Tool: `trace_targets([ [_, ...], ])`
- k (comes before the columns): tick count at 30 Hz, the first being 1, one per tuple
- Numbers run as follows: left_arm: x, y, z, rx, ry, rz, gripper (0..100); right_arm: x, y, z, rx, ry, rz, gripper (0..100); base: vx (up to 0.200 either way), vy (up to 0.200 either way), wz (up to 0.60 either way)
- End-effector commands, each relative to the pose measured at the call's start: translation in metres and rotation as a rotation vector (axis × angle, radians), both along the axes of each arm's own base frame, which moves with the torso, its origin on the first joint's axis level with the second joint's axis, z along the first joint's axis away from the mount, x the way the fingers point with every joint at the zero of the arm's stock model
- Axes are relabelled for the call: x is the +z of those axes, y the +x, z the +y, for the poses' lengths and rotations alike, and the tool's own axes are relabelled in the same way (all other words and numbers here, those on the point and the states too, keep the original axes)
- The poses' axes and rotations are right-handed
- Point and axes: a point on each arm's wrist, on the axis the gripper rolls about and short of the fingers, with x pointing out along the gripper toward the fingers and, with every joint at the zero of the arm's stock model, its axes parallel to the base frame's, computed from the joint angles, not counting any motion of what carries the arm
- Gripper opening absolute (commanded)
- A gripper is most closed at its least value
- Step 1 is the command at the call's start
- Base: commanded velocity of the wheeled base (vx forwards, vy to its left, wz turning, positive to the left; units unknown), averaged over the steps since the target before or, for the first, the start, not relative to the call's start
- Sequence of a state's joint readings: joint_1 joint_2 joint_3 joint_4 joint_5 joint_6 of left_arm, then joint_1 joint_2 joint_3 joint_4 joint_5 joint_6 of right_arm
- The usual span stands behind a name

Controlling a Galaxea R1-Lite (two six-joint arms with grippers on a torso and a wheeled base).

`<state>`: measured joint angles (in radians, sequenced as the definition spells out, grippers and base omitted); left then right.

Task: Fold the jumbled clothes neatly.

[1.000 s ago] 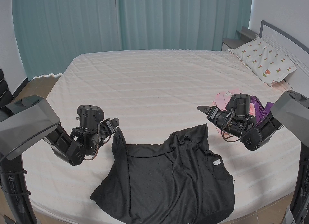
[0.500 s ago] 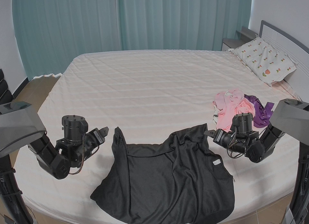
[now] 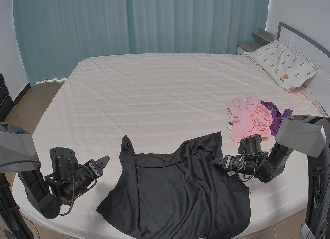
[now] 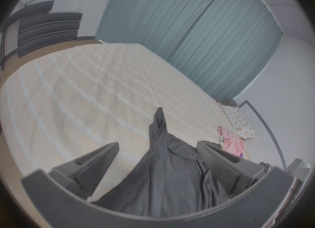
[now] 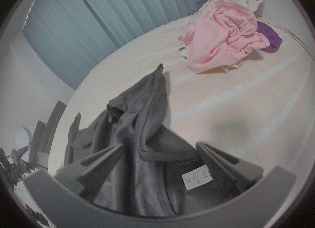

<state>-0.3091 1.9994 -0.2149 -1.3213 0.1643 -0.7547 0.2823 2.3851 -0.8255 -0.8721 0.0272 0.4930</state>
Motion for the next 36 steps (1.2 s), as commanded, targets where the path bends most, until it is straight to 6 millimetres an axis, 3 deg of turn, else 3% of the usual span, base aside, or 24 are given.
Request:
trace_targets([
  [1, -0.006, -0.005, 0.000, -0.005, 0.006, 0.033, 100, -0.018, 0.004, 0.002, 0.006, -0.022, 0.022, 0, 0.000, 0.000, 0.00],
  [8, -0.009, -0.008, -0.004, -0.004, -0.024, 0.052, 100, -0.002, 0.024, -0.020, -0.088, -0.014, -0.062, 0, 0.000, 0.000, 0.00],
  [9, -0.011, -0.011, -0.005, -0.006, -0.030, 0.067, 100, 0.016, 0.036, -0.030, -0.122, 0.004, -0.146, 0, 0.000, 0.000, 0.00],
  [11, -0.013, -0.011, -0.007, -0.008, -0.037, 0.068, 100, 0.031, 0.046, -0.038, -0.145, 0.018, -0.218, 0, 0.000, 0.000, 0.00],
  [20, -0.033, -0.010, -0.008, -0.003, -0.029, 0.051, 100, 0.071, 0.088, -0.039, -0.107, 0.062, -0.434, 0, 0.000, 0.000, 0.00],
  [23, -0.037, -0.011, -0.007, -0.006, -0.026, 0.056, 100, 0.070, 0.104, -0.033, -0.104, 0.059, -0.480, 0, 0.000, 0.000, 0.00],
  [31, -0.036, -0.013, -0.008, -0.011, -0.037, 0.055, 100, 0.043, 0.103, -0.025, -0.050, -0.007, -0.438, 0, 0.000, 0.000, 0.00],
  [32, -0.036, -0.013, -0.008, -0.011, -0.037, 0.055, 100, 0.043, 0.103, -0.025, -0.050, -0.007, -0.438, 100, 0.000, 0.000, 0.00],
  [36, -0.037, -0.017, -0.010, -0.026, -0.033, 0.069, 100, 0.029, 0.091, -0.028, -0.052, -0.029, -0.359, 100, 0.000, 0.000, 0.00],
])
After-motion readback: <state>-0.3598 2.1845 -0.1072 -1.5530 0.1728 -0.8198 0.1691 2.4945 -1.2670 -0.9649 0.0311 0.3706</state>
